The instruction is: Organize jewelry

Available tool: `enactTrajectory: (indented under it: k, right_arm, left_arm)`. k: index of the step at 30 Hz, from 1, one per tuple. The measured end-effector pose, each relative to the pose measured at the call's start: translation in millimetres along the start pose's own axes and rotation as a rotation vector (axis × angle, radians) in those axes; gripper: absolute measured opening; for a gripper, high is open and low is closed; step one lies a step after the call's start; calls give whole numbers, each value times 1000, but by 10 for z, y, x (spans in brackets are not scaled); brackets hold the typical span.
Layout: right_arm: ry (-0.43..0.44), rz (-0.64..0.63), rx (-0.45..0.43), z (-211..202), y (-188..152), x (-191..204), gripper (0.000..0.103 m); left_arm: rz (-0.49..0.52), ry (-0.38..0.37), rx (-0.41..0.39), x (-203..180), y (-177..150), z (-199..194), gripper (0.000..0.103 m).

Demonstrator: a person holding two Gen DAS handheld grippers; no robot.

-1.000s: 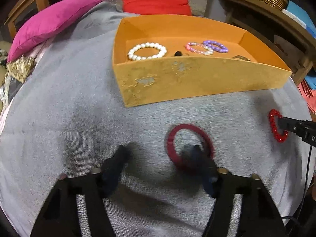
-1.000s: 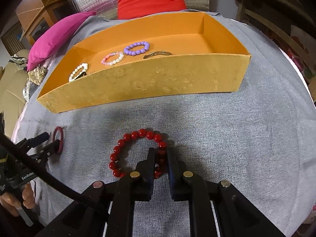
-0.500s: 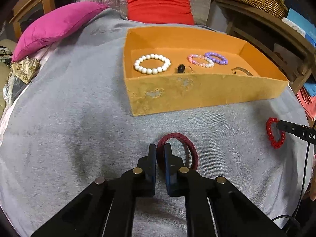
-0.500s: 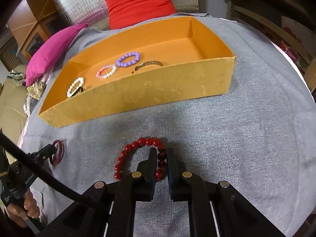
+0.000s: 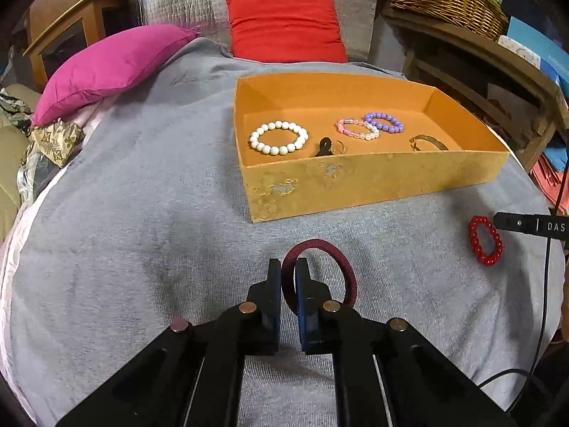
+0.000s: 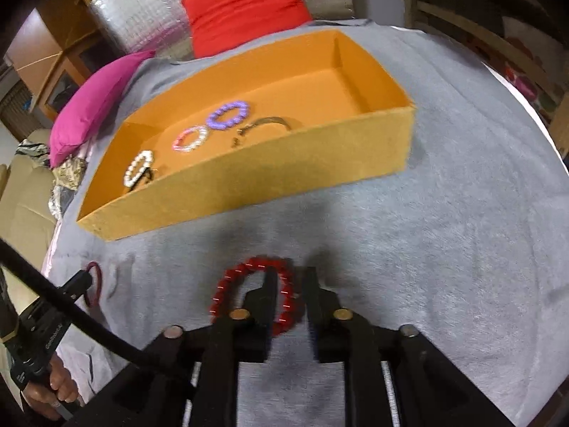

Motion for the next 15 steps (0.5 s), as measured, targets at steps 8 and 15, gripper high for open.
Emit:
enactTrajectory:
  k: [8,15]
  right_arm:
    - [22,-45,40,75,-79,83,22]
    - [-31,-133,37,110,-135,163,23]
  left_arm:
    - [30,25,0,-68,-40,21,8]
    - [39,15,10,-168,-60,38,8]
Point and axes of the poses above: each gripper's, at about its wrist camera, not at the fingertips, and z roughly the way its jaws point, x to its left, y to its top, the point moved 10 cm from there along z, roughly the way its jaws point, and after that the axes turned 15 degrees about -z, right-handed, at the moved point
